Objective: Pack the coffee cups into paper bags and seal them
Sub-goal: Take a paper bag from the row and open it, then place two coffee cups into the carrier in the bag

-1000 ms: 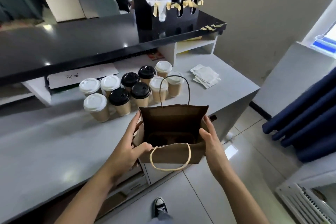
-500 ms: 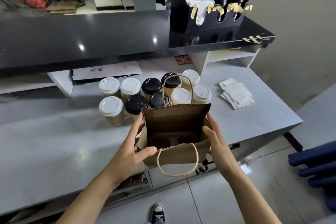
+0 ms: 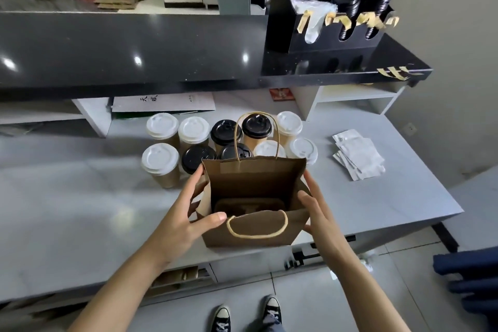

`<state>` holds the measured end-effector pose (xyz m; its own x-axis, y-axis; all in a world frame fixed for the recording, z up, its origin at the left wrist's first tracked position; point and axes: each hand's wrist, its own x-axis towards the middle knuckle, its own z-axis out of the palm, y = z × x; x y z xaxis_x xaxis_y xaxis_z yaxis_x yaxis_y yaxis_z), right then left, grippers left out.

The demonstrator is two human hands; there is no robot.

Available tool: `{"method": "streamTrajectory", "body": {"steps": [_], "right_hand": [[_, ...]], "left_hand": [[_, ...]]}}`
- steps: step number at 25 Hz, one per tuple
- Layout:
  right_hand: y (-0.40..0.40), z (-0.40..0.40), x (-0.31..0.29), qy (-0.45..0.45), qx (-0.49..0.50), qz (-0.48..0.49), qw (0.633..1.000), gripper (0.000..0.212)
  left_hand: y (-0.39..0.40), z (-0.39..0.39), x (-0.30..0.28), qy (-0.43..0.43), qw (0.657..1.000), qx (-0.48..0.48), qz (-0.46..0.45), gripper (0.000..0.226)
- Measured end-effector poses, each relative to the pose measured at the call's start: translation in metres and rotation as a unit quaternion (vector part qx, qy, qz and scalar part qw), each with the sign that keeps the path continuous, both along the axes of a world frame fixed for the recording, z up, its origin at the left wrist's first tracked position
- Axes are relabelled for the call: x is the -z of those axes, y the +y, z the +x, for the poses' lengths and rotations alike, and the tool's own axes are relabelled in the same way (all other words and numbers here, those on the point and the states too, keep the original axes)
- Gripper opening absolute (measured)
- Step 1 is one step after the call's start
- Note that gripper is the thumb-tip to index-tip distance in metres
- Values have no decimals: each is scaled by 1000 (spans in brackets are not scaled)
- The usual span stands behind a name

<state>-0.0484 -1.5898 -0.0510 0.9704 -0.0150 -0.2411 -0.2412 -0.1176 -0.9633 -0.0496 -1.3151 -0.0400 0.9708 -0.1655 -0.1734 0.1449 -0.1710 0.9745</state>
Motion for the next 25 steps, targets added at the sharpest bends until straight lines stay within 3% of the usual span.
{"method": "streamTrajectory", "body": {"steps": [15,19,21,25], "right_hand": [[-76,51,-5,35,-117,-23,992,60],[-82,55,-4,22,-151,-39,987,62],[-82,57,-6,23,-162,-44,986,61],[-84,62,-16,15,-144,-35,989,53]], "left_hand": [[-72,3,-4,-47,987,-153,31,96],[-76,7,-13,-167,941,-234,178,60],[-77,14,-18,-221,913,-225,258,44],[-79,30,-18,-235,896,-164,338,28]]}}
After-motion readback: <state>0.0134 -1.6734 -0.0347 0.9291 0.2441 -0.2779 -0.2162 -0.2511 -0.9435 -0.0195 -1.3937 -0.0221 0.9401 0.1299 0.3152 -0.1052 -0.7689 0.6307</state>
